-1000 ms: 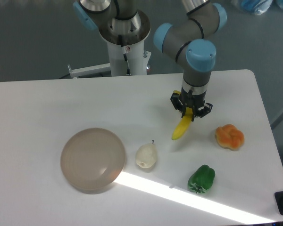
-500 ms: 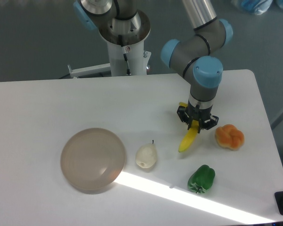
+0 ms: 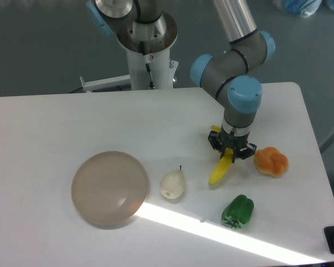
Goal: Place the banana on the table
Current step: 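Lower the banana onto the table beside the pear, then open the gripper to release the banana and move away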
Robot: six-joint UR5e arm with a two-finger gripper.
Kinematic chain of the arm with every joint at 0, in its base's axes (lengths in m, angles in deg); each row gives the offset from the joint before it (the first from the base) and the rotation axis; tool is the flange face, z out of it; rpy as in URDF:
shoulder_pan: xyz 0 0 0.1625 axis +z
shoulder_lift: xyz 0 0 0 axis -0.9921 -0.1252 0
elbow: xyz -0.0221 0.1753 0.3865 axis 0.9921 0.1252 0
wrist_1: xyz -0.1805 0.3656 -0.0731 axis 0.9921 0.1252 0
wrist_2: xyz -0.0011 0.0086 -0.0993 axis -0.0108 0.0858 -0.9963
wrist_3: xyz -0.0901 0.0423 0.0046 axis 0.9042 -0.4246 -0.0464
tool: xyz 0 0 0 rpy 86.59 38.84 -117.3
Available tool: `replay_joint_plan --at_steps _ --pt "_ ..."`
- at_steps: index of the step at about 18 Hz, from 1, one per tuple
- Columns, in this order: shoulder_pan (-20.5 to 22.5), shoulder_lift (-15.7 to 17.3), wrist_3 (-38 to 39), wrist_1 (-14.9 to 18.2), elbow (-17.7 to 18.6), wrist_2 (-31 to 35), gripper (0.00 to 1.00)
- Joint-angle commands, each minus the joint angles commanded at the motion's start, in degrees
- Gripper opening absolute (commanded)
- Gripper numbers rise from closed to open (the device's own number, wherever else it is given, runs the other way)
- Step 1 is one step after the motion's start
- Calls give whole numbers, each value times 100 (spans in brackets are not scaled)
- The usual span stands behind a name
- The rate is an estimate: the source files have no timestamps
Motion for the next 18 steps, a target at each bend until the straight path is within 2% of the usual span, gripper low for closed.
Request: replay_joint_plan --at_steps 3,18 --pt "-9 -18 0 -9 0 0 38" --pt "-9 -97 -44 -9 0 18 37"
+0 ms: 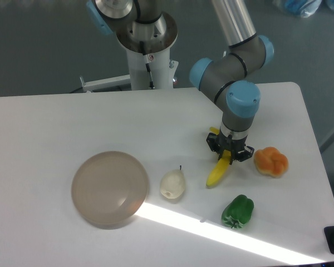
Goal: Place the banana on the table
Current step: 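Open the gripper to release the banana and move away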
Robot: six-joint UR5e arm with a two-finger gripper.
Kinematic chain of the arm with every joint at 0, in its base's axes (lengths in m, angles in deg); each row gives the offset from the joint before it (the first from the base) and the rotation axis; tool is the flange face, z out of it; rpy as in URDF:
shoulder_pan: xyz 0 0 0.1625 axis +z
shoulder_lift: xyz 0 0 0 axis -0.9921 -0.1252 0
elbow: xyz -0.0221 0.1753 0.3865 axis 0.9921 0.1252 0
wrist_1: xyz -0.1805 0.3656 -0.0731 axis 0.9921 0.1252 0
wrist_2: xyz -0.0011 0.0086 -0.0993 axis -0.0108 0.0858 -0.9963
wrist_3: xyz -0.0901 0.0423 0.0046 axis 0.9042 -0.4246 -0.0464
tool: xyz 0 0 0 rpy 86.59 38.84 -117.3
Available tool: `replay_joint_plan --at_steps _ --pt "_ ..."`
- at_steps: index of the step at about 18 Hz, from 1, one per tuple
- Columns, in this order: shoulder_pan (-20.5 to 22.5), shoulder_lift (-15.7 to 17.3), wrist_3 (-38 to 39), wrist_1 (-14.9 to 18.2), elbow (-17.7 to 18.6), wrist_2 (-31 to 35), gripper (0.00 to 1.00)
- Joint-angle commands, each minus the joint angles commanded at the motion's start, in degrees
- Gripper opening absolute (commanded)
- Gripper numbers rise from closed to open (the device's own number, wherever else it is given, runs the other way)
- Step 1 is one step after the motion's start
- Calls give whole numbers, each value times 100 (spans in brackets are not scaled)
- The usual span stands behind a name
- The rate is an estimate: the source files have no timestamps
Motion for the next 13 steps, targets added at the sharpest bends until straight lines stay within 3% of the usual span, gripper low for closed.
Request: replay_joint_plan --at_steps 13 --pt "-9 -18 -9 0 -9 0 39"
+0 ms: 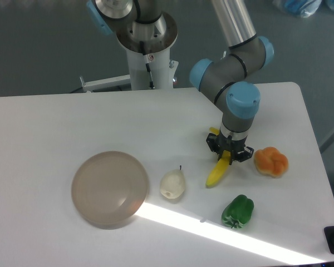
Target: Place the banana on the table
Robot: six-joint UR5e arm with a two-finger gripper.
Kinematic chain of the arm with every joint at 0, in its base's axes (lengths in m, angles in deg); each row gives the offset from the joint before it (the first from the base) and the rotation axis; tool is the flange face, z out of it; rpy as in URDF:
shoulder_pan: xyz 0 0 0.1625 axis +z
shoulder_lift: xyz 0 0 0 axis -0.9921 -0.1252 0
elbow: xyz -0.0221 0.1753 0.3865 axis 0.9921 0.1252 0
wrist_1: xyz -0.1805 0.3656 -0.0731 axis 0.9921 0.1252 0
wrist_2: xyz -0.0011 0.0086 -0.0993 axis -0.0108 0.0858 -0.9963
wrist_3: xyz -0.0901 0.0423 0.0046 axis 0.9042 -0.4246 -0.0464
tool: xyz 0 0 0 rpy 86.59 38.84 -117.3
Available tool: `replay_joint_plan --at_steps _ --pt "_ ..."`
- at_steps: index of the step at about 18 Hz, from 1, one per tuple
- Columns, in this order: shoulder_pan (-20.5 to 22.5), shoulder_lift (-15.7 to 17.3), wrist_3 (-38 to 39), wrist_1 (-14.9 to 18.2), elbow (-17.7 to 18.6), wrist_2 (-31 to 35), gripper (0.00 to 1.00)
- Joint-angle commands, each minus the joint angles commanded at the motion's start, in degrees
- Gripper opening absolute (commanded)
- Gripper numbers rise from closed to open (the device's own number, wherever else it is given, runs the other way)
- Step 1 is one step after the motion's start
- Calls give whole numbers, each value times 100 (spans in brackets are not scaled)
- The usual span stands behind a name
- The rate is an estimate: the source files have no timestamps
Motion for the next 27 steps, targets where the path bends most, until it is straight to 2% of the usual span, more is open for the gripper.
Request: replay_joint_plan --at_steps 2,4,7,8,9,11,13,16,22,27 --pt "0 -9 0 0 0 0 39" --pt "0 -9 0 0 -17 -9 47" --pt "0 0 9 0 -96 -9 81" --pt "0 9 17 9 -131 -9 86" --pt "0 26 35 9 -158 -9 99" --pt "0 61 61 9 -219 -9 100" --pt "-9 70 61 17 -438 -17 100" --pt "-193 44 70 35 -1044 -9 100" --pt "-237 -131 -9 35 -1757 9 100" --pt "-316 -290 -53 44 -2109 8 100"
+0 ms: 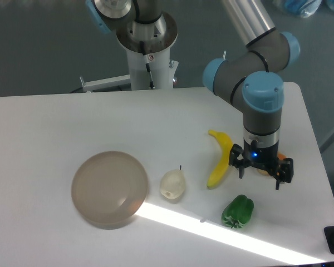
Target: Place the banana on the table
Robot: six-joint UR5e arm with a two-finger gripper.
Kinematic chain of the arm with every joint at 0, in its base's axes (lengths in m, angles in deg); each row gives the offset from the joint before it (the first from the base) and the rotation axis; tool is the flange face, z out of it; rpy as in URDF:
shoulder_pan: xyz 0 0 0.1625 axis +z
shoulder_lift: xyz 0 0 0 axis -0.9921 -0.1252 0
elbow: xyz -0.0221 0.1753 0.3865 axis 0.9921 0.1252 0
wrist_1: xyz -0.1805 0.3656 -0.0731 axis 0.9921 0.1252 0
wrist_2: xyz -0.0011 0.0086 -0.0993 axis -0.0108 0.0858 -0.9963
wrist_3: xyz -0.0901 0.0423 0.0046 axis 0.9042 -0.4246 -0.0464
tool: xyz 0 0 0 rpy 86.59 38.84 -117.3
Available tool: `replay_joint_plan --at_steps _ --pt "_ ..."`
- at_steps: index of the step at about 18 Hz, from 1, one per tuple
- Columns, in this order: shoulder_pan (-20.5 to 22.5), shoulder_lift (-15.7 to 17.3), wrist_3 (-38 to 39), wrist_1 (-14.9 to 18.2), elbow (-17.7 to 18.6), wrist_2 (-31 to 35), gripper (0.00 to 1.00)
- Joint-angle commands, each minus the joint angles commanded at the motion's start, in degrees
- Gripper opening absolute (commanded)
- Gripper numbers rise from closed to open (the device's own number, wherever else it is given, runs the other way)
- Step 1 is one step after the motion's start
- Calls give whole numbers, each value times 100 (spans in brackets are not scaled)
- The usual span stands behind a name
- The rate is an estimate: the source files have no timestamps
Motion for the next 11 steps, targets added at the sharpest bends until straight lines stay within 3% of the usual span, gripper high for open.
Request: replay_joint_plan --at_steps 11 --pt "-18 -27 -150 70 -247 9 100"
